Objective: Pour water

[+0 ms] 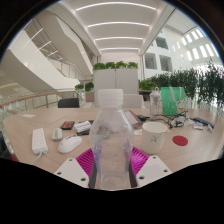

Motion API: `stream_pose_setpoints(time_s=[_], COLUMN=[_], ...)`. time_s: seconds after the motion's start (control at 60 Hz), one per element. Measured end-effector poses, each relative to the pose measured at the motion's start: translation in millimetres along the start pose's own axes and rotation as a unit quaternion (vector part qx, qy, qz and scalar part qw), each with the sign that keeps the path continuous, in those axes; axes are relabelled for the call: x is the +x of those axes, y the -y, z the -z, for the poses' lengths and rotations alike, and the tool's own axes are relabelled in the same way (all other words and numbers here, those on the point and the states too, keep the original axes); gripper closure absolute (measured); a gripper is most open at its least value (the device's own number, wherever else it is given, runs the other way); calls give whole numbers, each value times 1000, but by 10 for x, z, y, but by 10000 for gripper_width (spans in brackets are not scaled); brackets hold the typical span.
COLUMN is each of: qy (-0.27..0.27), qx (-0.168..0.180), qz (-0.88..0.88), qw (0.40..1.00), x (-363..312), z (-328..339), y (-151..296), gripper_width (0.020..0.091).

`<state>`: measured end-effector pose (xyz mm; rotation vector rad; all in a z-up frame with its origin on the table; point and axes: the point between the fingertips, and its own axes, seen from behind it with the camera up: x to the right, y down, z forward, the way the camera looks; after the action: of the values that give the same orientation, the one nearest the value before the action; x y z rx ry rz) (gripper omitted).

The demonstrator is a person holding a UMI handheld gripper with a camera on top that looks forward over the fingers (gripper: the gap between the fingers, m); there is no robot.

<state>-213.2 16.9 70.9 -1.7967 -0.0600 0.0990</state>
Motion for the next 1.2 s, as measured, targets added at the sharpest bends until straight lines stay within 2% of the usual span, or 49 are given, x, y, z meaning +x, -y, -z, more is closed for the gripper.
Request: stream_pose_setpoints(time_s=[0.1,0.2,0.3,0.367,0.5,0.517,0.55,0.667,0.75,0.883,1.0,1.15,1.2], qy=[30,51,99,121,169,174,178,181,194,187,208,217,237], qx=[-5,-36,-58,-56,-78,-80,-87,-129,-135,-131,-91,-100,-104], qz=[-2,-18,-123,-216,-499,-529,-585,-751,-824,-862,-896,-891,-873], qw=[1000,998,986,967,847,827,786,622,515,453,381,385,414], x=[-104,-187,-413,-503,-562,-532,-493,-343,-228,-117,67,16,-16], z=[-54,-112,-137,-253,-492,-529,-587,-806,-820,-861,-836,-867,-836], y=[-19,-20,183,414,963,1008,1095,1112,1197,1214,1486,1582,1691], gripper_width=[651,708,728,728,729,753,730,730,741,731,730,729,729])
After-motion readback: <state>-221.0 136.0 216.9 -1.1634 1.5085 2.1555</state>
